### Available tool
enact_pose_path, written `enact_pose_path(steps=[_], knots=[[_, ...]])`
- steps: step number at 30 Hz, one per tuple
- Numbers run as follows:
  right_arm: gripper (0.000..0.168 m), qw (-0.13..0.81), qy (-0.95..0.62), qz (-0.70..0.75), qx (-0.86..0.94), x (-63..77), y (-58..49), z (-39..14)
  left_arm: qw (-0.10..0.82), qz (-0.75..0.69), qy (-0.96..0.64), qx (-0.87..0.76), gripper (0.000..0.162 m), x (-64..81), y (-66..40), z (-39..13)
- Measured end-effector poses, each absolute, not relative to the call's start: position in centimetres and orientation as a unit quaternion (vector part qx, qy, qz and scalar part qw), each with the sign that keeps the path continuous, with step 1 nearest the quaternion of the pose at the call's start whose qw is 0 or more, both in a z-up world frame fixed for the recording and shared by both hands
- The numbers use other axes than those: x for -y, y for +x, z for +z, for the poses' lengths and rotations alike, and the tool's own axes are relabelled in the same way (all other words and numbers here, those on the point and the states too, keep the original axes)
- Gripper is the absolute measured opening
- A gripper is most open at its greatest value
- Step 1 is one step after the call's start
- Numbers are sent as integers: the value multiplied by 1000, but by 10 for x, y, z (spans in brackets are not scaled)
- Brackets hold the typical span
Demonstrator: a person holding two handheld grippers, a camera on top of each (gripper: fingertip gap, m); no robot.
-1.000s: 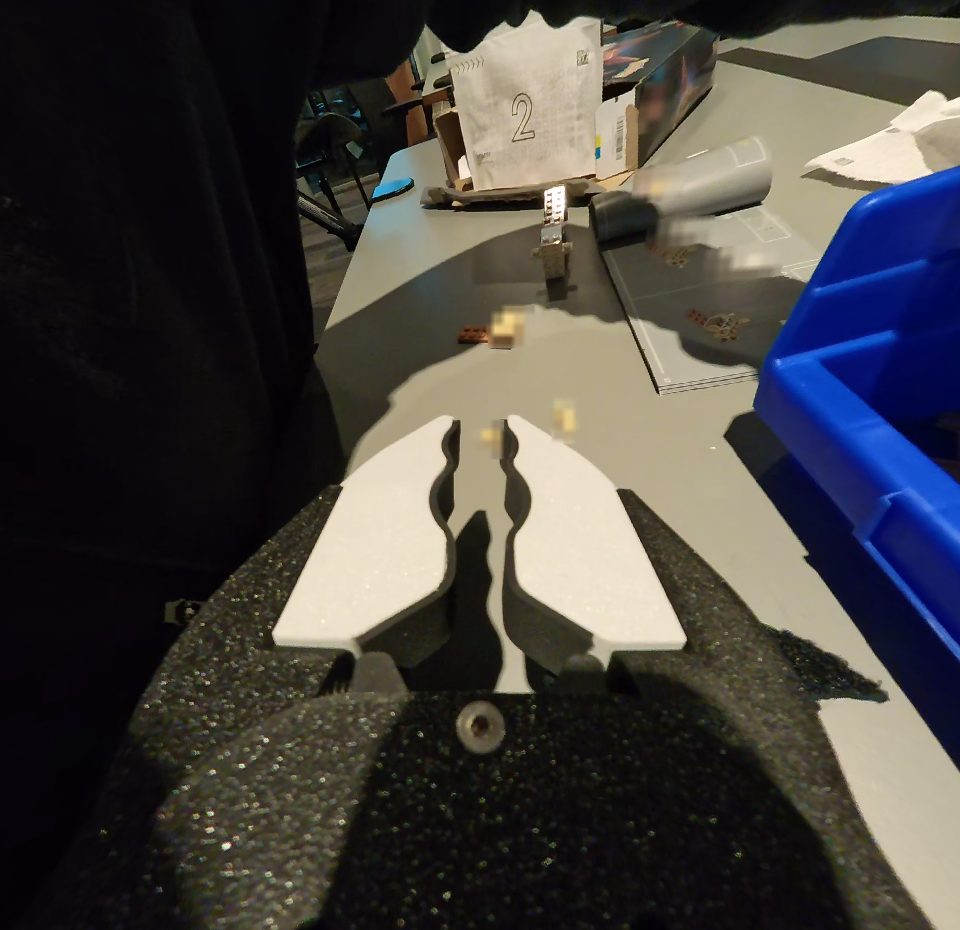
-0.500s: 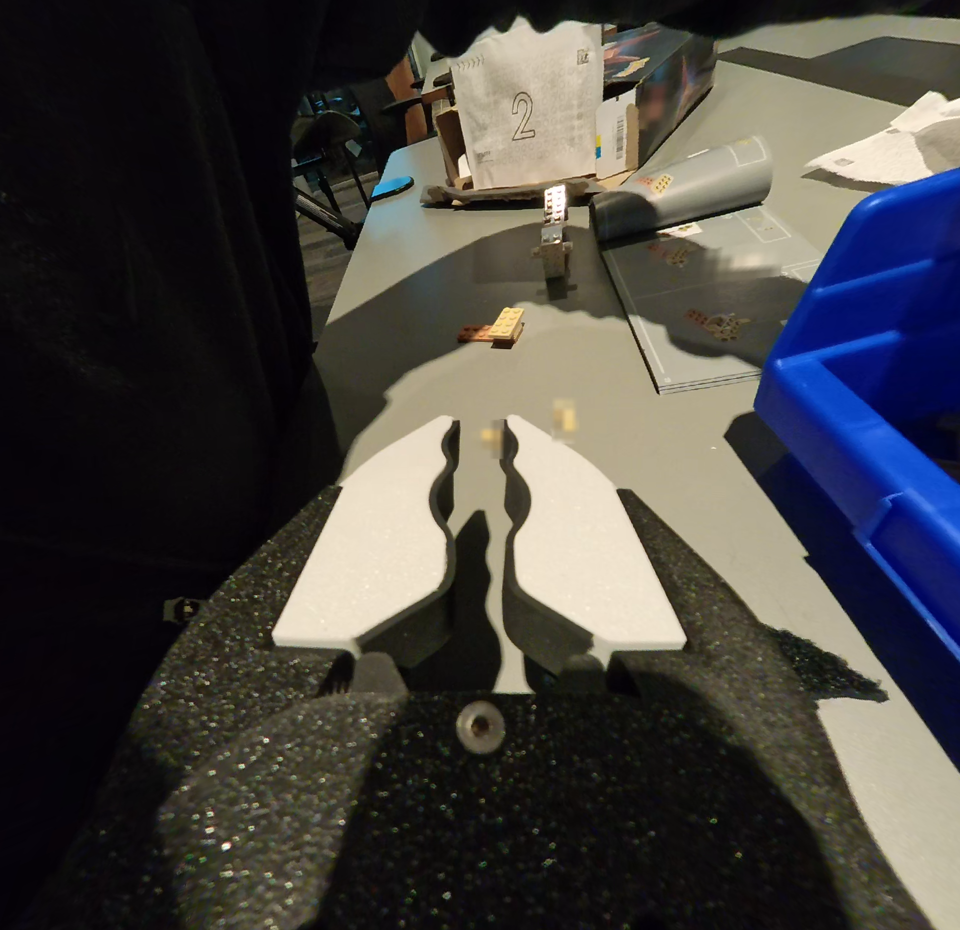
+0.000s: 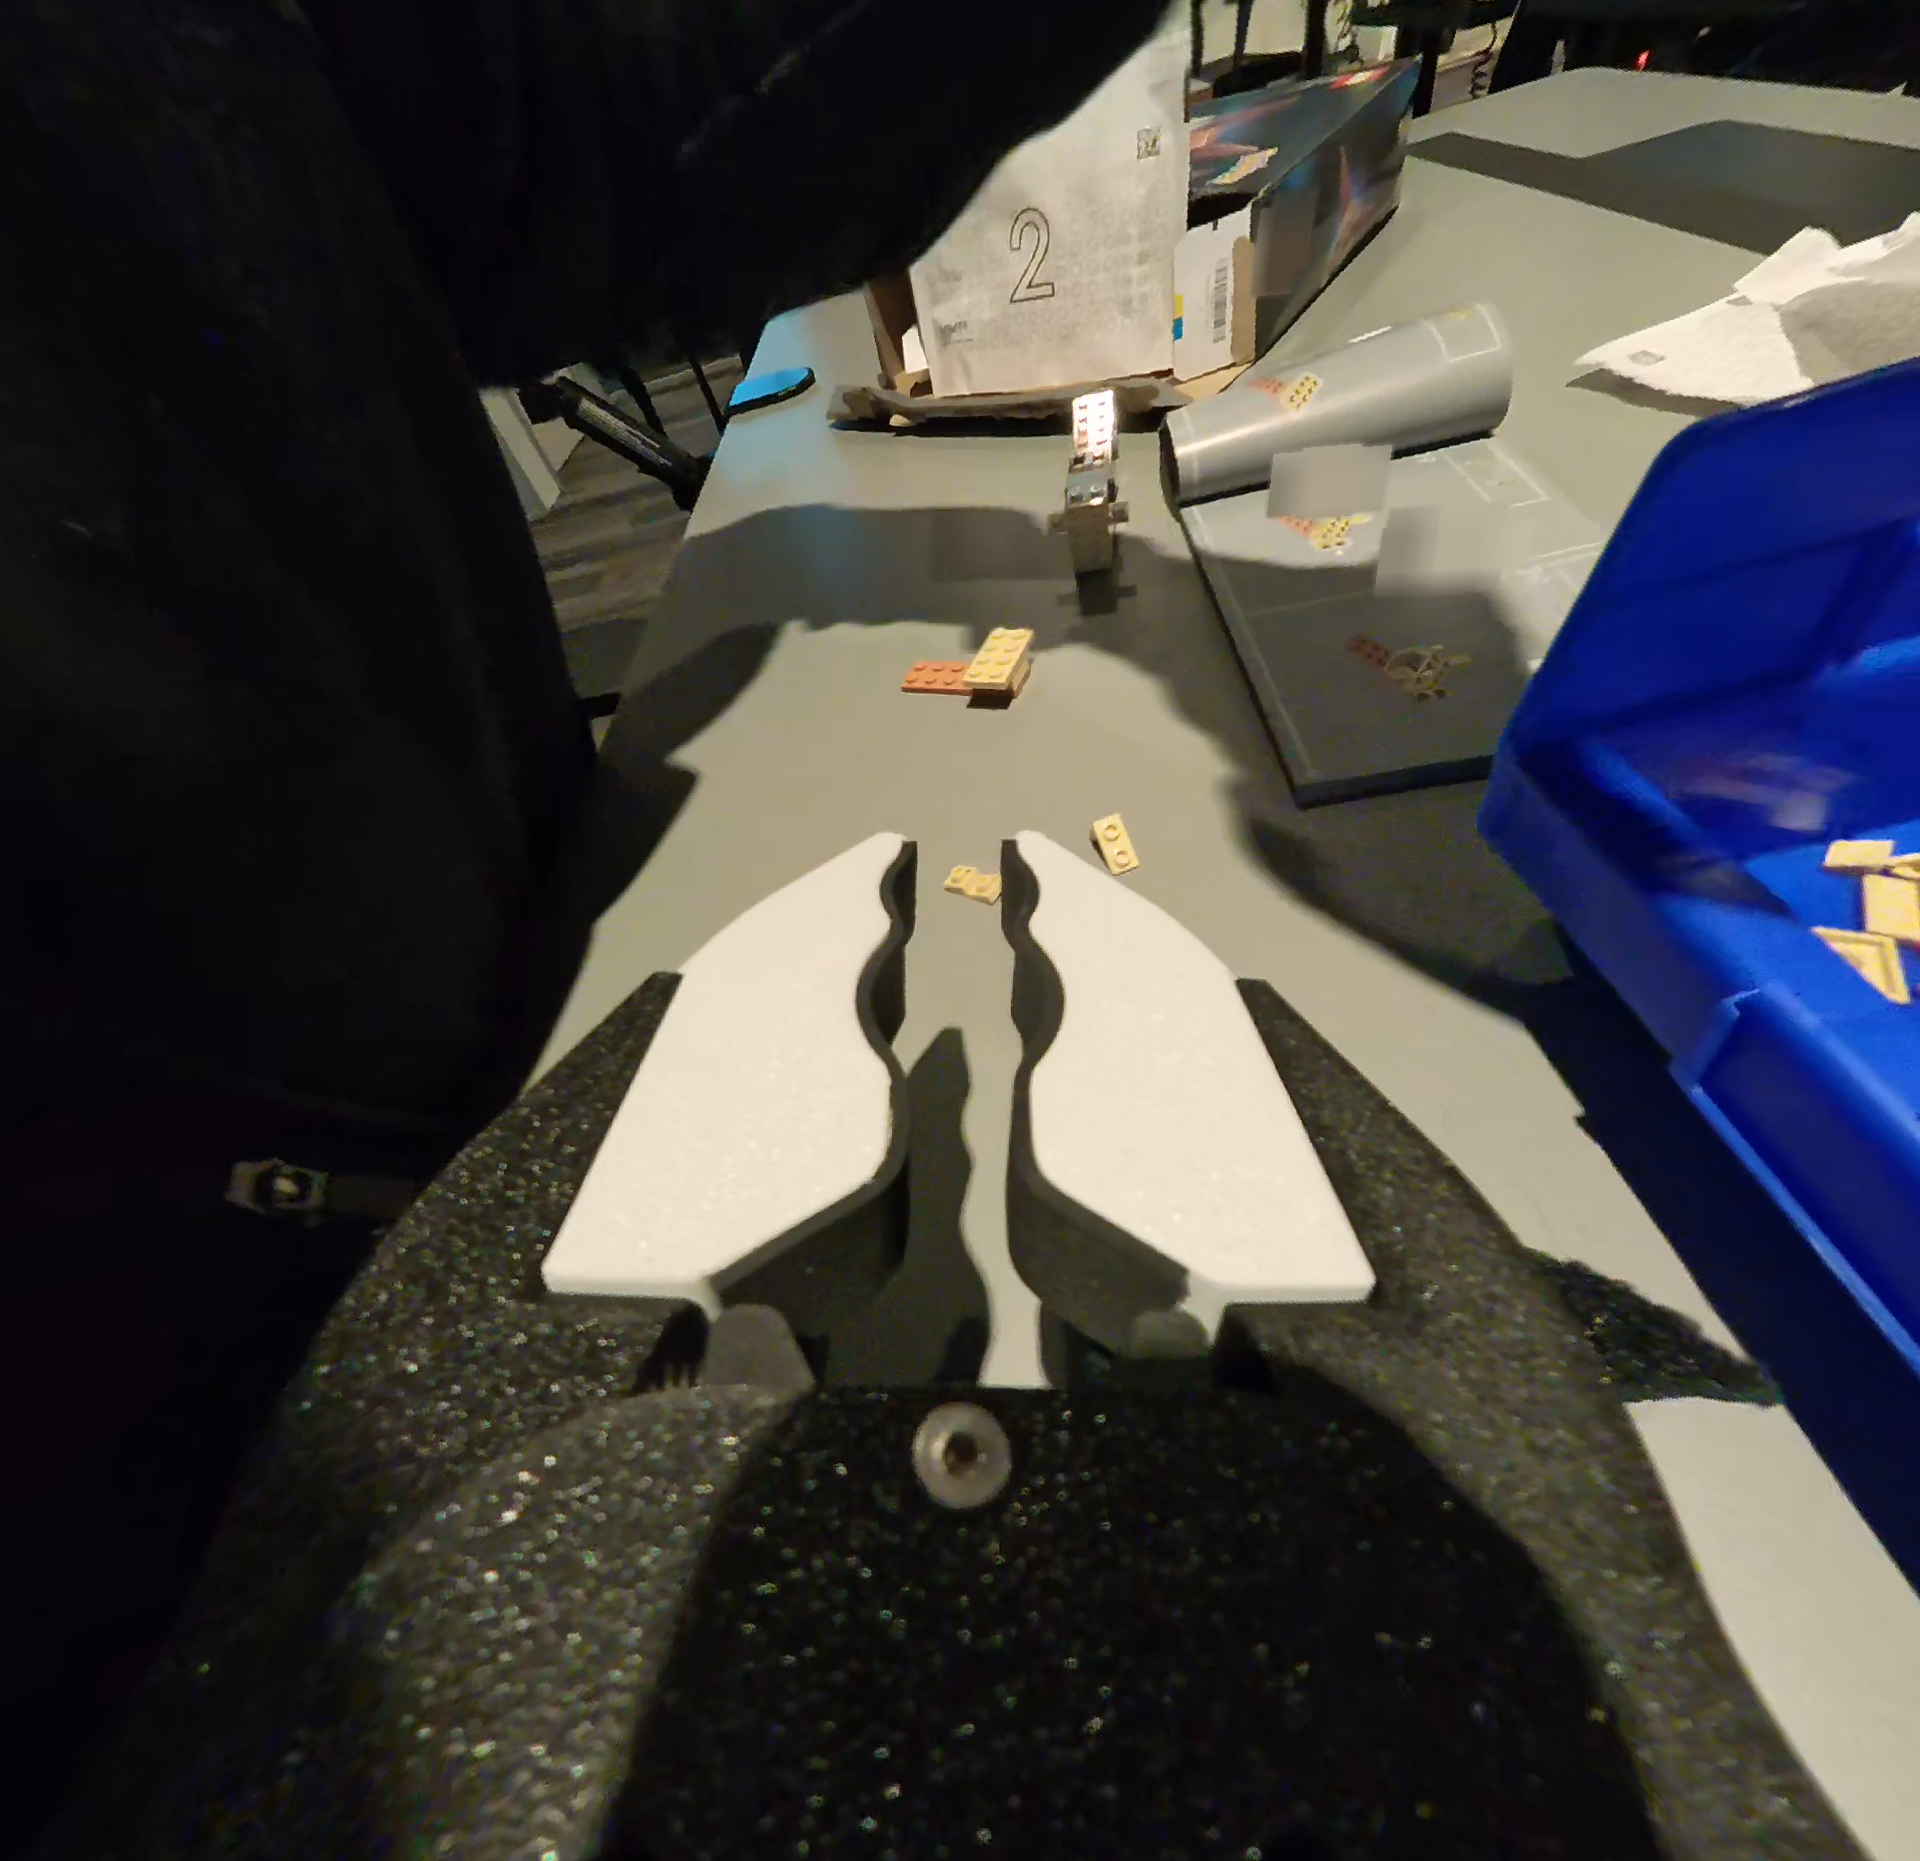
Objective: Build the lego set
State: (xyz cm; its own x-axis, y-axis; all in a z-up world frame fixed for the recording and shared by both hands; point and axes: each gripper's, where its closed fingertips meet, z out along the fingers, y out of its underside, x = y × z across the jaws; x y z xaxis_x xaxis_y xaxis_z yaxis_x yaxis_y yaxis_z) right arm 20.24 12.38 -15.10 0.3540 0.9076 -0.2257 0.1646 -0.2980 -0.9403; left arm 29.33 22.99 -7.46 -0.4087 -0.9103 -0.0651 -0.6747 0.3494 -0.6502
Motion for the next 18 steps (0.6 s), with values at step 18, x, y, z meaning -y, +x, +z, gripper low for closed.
enact_pose_path(steps=[18], knots=[[18, 488, -711, 387, 326, -146, 210, -144, 209, -342, -728, -556, 3, -136, 138, -192]])
